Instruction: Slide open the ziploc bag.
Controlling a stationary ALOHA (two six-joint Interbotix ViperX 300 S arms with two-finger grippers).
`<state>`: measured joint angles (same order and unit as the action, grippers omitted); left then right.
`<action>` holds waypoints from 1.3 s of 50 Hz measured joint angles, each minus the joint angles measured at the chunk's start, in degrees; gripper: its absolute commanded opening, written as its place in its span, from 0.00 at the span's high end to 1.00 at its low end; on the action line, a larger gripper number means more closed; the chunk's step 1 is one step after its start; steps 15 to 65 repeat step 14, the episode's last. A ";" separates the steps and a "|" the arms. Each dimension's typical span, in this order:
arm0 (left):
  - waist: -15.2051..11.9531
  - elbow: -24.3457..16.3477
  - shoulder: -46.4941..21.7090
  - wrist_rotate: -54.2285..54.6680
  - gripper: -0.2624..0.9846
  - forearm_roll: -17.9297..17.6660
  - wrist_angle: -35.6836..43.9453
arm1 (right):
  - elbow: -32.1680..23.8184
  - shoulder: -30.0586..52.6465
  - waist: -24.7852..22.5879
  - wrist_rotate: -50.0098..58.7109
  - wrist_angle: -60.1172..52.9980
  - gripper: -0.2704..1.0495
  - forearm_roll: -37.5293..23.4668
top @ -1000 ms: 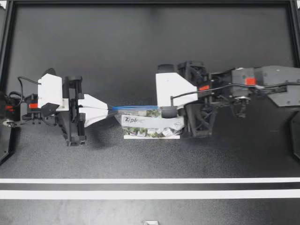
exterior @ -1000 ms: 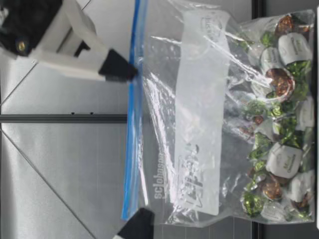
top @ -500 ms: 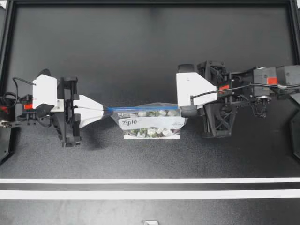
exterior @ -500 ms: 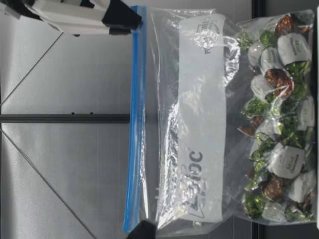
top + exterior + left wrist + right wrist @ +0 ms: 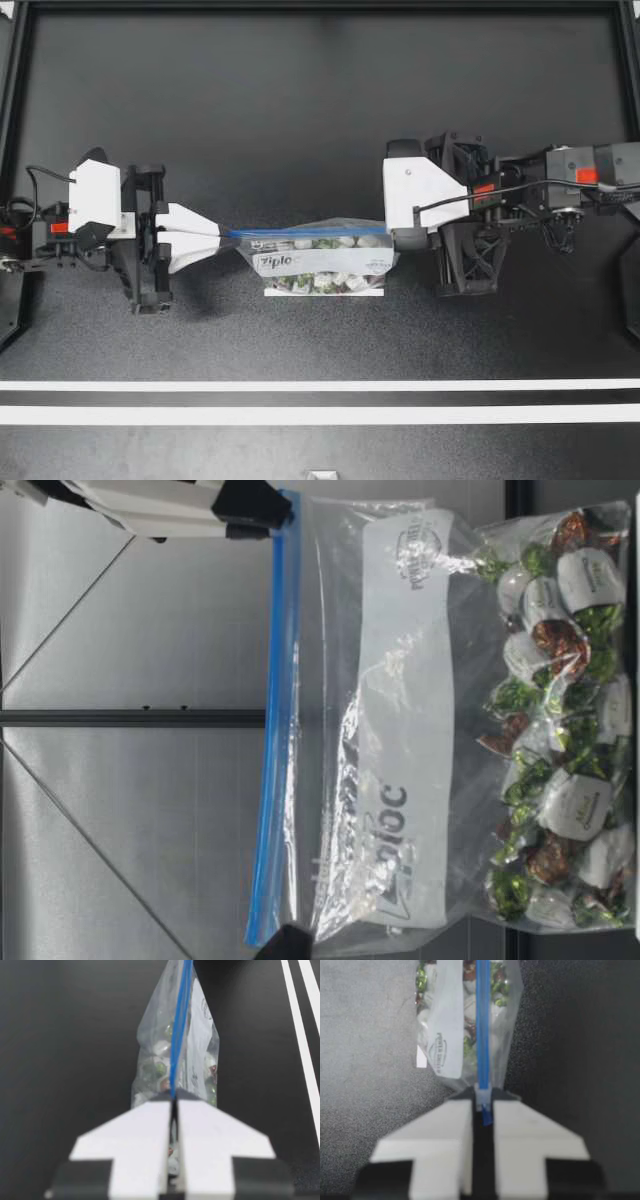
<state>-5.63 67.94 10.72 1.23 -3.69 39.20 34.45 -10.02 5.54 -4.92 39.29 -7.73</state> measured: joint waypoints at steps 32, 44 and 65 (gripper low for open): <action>0.00 -0.35 0.00 0.18 0.63 2.02 0.00 | 1.32 0.00 0.00 0.26 -1.93 0.62 0.00; 0.00 -0.35 0.00 0.18 0.63 2.02 0.00 | 1.32 0.00 0.00 0.26 -1.93 0.62 0.00; 0.00 -0.35 0.00 0.18 0.63 2.02 0.00 | 1.32 0.00 0.00 0.26 -1.93 0.62 0.00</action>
